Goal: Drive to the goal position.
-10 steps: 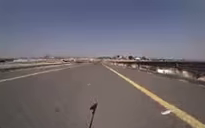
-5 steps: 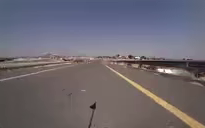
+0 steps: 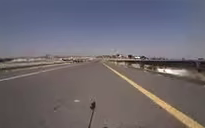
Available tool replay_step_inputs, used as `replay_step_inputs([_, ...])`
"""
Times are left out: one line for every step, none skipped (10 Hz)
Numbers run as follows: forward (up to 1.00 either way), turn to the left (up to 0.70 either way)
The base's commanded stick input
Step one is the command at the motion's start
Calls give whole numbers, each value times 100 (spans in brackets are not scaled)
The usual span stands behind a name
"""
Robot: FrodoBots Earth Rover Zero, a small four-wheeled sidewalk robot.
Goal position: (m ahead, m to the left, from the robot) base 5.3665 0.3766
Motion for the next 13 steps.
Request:
replay_step_inputs([100,-1])
replay_step_inputs([100,-1])
replay_step_inputs([100,-1])
replay_step_inputs([100,-1])
replay_step_inputs([100,-1])
replay_step_inputs([100,-1])
replay_step_inputs([100,-1])
replay_step_inputs([100,-1])
replay_step_inputs([100,-1])
replay_step_inputs([100,-1])
replay_step_inputs([100,-1])
replay_step_inputs([100,-1])
replay_step_inputs([100,-1])
